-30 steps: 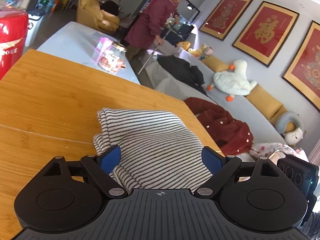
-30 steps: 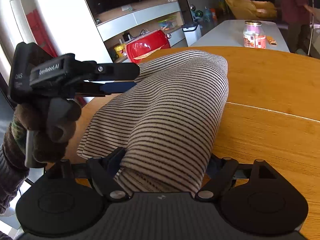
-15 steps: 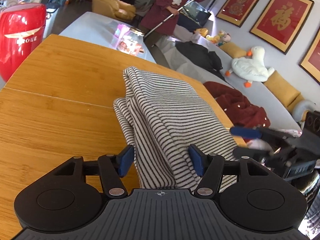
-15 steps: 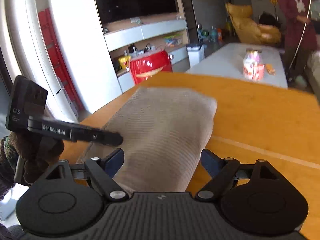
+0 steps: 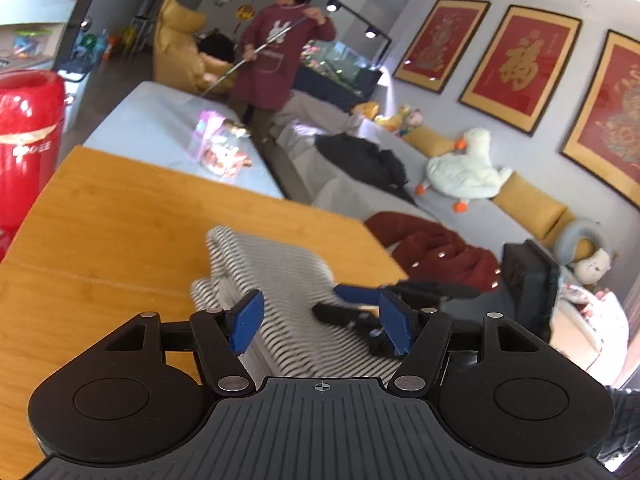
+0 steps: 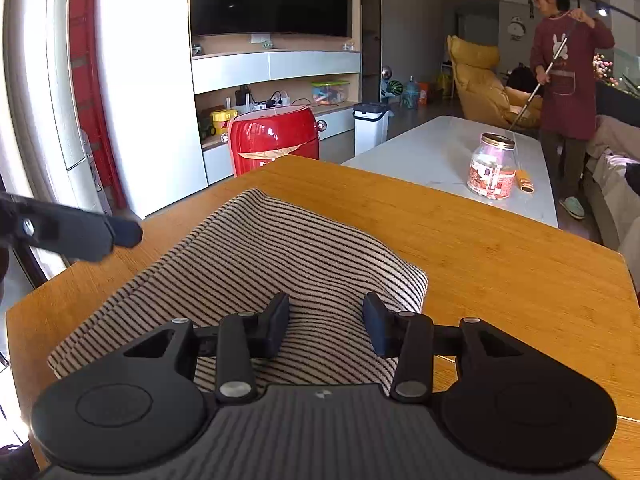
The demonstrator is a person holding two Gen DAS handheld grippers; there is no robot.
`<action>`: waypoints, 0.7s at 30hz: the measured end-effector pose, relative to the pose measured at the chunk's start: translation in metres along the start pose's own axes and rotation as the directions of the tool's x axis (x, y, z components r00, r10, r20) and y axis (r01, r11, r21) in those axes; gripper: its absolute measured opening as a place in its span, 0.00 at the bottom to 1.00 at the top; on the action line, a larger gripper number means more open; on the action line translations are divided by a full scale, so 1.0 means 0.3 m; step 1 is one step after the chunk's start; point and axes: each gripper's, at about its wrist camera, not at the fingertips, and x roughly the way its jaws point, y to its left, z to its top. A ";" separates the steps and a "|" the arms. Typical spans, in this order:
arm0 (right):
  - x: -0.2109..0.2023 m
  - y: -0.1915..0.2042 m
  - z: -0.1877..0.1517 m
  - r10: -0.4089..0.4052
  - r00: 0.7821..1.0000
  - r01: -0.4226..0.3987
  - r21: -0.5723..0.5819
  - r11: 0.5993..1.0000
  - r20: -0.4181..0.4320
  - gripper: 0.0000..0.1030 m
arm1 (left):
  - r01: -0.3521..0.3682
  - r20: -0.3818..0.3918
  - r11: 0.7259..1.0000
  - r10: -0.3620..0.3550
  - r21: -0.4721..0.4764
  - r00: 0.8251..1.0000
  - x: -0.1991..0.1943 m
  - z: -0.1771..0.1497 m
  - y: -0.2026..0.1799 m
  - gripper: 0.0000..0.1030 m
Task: Fold clothes
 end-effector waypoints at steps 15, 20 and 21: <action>0.080 -0.210 0.147 0.113 0.993 -0.103 0.256 0.961 -0.026 0.44 | 0.009 -0.081 0.998 -0.003 0.069 0.997 0.172 0.012 -0.041 0.65; 0.217 -0.197 0.101 0.081 0.990 -0.050 0.248 0.968 -0.117 0.44 | 0.019 -0.071 0.998 -0.015 0.053 0.997 0.166 0.002 -0.025 0.65; 0.207 -0.192 0.106 0.075 0.991 -0.045 0.250 0.967 -0.114 0.44 | 0.023 -0.070 0.999 -0.019 0.050 0.997 0.165 0.001 -0.023 0.65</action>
